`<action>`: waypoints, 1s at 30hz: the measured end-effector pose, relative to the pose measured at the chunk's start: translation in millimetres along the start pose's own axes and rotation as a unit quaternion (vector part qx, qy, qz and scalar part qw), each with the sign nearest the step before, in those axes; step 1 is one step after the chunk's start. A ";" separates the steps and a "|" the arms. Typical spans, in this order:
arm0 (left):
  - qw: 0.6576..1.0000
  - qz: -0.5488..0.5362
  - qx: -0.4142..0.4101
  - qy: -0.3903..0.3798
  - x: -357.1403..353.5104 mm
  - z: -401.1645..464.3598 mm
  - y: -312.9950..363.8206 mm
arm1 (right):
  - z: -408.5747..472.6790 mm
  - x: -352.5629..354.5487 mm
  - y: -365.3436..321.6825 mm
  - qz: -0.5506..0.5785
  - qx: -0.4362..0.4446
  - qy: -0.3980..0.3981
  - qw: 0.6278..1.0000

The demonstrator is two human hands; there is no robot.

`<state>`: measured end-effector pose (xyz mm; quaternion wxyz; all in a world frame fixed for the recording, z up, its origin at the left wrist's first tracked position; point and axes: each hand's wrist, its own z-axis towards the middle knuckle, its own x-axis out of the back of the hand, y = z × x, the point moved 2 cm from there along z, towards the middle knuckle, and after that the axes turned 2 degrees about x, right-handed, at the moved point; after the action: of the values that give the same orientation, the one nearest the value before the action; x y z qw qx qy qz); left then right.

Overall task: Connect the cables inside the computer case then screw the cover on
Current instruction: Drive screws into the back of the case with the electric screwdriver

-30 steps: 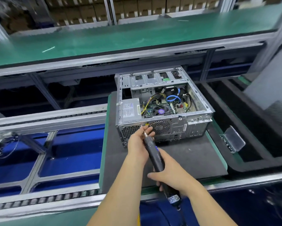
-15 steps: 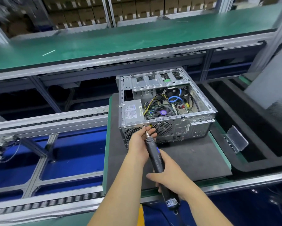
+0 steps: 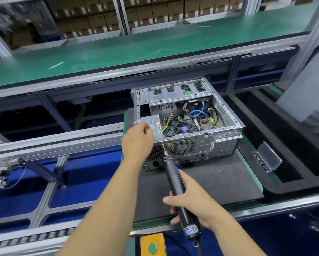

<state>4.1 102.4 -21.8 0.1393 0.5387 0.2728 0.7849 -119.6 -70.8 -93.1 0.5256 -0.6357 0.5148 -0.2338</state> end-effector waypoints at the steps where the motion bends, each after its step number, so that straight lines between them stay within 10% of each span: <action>1: 0.996 0.052 -0.045 -0.060 -3.4 16.1 -1.8 | 0.4 -0.6 0.5 -0.004 0.002 0.004 1.000; 6: 0.942 0.199 -0.139 -0.230 -41.0 55.6 -11.4 | 2.6 -1.2 1.4 -0.063 0.013 0.042 0.997; 30: 0.959 0.211 -0.112 -0.150 -56.2 77.1 -7.2 | -2.9 -10.1 -5.0 -0.105 0.010 0.070 0.992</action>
<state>95.9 100.9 -48.4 0.0696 0.6768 0.0391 0.7319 -123.6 -63.4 -85.2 0.4670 -0.6634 0.4781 -0.3365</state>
